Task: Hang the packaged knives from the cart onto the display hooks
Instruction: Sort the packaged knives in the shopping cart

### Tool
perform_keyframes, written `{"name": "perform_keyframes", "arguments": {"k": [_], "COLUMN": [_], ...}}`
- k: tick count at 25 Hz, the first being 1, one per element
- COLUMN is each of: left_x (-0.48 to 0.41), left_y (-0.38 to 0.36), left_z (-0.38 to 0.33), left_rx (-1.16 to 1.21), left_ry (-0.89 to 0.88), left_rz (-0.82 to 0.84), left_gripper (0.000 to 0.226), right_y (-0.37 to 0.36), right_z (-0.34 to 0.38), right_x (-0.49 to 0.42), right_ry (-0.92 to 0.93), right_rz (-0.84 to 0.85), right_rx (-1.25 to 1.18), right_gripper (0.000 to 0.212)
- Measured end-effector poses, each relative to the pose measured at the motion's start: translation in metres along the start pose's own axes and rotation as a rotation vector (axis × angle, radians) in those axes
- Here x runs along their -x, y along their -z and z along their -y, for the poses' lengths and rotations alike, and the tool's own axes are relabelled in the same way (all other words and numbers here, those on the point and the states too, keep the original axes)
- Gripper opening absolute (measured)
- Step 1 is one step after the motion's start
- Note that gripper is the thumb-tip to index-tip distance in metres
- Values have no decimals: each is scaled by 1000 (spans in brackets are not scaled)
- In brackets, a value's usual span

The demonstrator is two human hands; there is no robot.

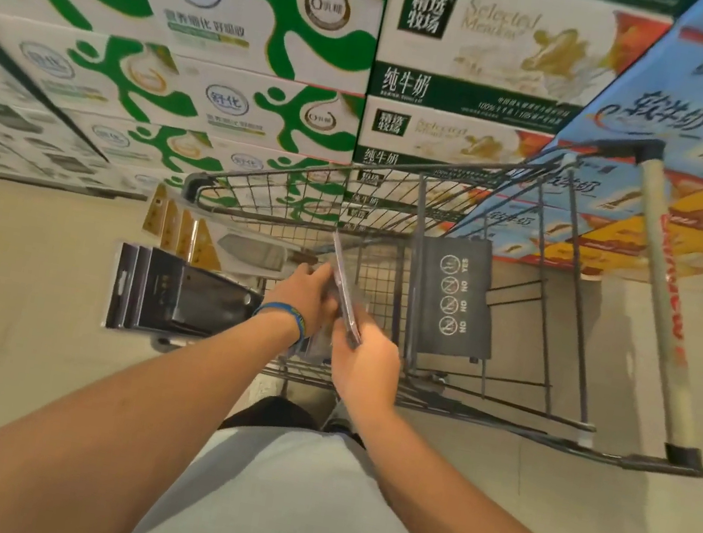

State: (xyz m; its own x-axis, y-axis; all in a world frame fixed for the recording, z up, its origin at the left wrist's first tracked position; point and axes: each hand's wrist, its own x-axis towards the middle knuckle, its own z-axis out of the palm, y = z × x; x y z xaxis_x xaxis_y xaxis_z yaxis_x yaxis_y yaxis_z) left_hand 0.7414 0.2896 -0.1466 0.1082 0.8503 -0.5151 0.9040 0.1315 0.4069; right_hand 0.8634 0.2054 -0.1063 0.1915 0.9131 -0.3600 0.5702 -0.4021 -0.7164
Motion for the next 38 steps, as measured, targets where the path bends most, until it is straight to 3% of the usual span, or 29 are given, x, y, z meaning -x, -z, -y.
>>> {"name": "perform_keyframes", "arguments": {"k": [4,9,11,14,16,19,23,26,30,32,35,38], "left_x": [7,29,35,33,31,29,25,23,23,24,22,23], "left_y": [-3,-19,-27,-33,-35,-36,-38,-40,-41,-40,-38,-41], "left_z": [6,-11,-19,-29,-31,-28,-30,-33,-33,-34,-37,-41], "left_rx": [46,122,44,36,39,23,6,2,12,7,17,56], "left_ry": [-40,0,5,27,43,50,72,67,80,88,90,80], "left_rz": [16,0,-39,-38,-50,-82,-100,-132,-124,-125,-108,-106], "left_gripper": [33,49,50,53,54,53,53,54,55,55,56,67], "right_y": [-16,-16,-5,17,43,96,108,91,73,62,51,38], "right_z": [-45,-47,-52,-61,-75,-108,-131,-139,-145,-139,-112,-67], "right_x": [-12,-29,-31,-30,-39,-63,-75,-87,-96,-95,-99,-100], "right_ry": [-206,-196,-189,-274,-359,-591,-529,-536,-705,-711,-528,-399], "right_rz": [346,568,536,281,77,-154,-11,173,307,331,330,441], "right_rx": [335,422,372,-162,-408,-475,-73,-60,140,207,9,-363], "right_gripper": [32,38,42,56,51,38,33,35,68,60,56,83]}}
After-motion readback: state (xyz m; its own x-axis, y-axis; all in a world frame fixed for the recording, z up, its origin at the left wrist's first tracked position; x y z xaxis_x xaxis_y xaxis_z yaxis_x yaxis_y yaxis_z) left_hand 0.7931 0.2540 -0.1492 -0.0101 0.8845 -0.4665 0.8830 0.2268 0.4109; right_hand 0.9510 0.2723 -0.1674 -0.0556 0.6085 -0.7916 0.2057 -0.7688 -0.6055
